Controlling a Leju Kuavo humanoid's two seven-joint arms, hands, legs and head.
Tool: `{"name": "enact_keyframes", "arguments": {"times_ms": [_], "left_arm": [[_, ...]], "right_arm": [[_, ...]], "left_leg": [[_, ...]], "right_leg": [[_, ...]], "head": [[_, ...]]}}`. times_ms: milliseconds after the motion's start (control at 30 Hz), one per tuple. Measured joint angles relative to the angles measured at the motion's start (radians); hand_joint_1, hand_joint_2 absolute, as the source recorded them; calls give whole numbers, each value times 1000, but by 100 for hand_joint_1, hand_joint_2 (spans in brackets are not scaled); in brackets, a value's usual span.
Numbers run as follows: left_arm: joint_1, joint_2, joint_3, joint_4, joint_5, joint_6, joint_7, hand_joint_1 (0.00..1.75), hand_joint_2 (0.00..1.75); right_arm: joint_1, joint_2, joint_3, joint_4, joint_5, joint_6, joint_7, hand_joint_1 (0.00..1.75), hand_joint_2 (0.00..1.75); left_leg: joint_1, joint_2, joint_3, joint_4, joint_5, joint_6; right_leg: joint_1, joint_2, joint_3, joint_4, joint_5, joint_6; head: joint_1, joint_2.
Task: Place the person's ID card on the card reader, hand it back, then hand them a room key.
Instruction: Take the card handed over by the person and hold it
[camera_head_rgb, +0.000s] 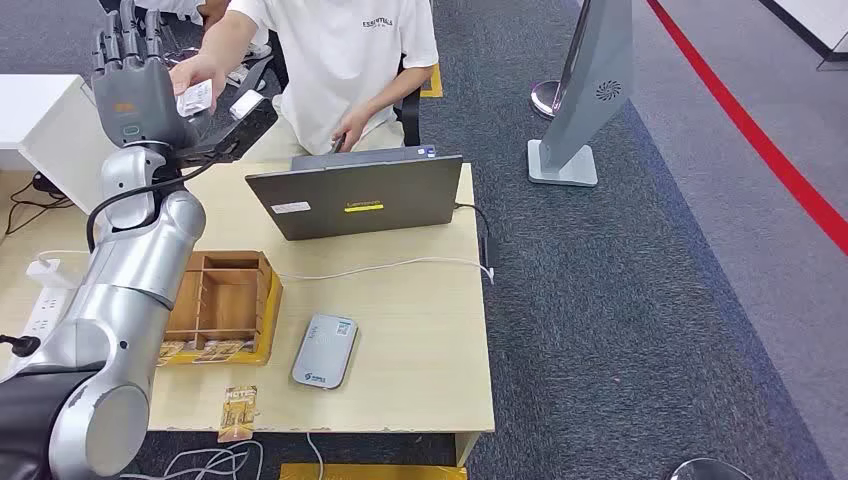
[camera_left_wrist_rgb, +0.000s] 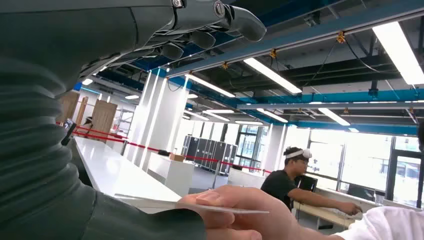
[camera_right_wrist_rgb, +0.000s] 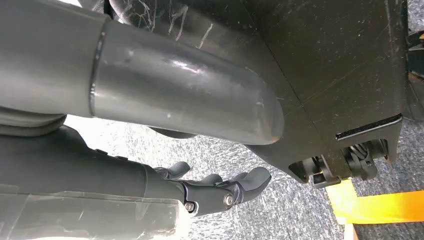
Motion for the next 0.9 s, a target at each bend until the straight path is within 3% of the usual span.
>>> {"name": "enact_keyframes", "arguments": {"times_ms": [67, 100, 133, 167, 233, 633, 767, 900], "left_arm": [[0, 1, 0, 3, 5, 1, -1, 71, 175], [0, 2, 0, 6, 10, 1, -2, 115, 175], [-1, 4, 0, 9, 15, 1, -4, 158, 131], [-1, 5, 0, 12, 21, -3, -8, 175, 87], [-1, 7, 0, 20, 36, -20, -19, 175, 0], [-3, 12, 0, 43, 70, -45, -48, 175, 0], [-3, 11, 0, 43, 78, -49, -52, 175, 175], [-2, 11, -2, 43, 99, -36, -61, 175, 175]], "right_arm": [[0, 0, 0, 0, 0, -1, 0, 0, 0], [0, 0, 0, 0, 1, -3, 2, 0, 0], [0, 0, 0, 0, 1, -5, 2, 0, 0], [0, 0, 0, 1, 1, -8, 4, 0, 0], [0, 0, 0, 1, 1, -12, 6, 0, 0], [0, 0, 0, 2, 1, -15, 8, 0, 0], [0, 0, 0, 2, 1, -16, 11, 0, 0], [0, 0, 0, 2, 1, -16, 17, 0, 0]], "left_leg": [[0, 0, 0, 0, 0, 0], [0, 0, 0, 0, 0, 0], [0, 0, 0, 0, 0, 0], [0, 0, 0, 0, 0, 0], [0, 0, 0, 0, 0, 0], [0, 0, 0, 0, 0, 0], [0, 0, 0, 0, 0, 0], [0, 0, 0, 0, 0, 0]], "right_leg": [[0, 0, 0, 0, 0, 0], [0, 0, 0, 0, 0, 0], [0, 0, 0, 0, 0, 0], [0, 0, 0, 0, 0, 0], [0, 0, 0, 0, 0, 0], [0, 0, 0, 0, 0, 0], [0, 0, 0, 0, 0, 0], [0, 0, 0, 0, 0, 0]], "head": [[0, 0], [0, 0], [0, 0], [0, 0], [0, 0], [0, 0], [0, 0], [0, 0]]}}
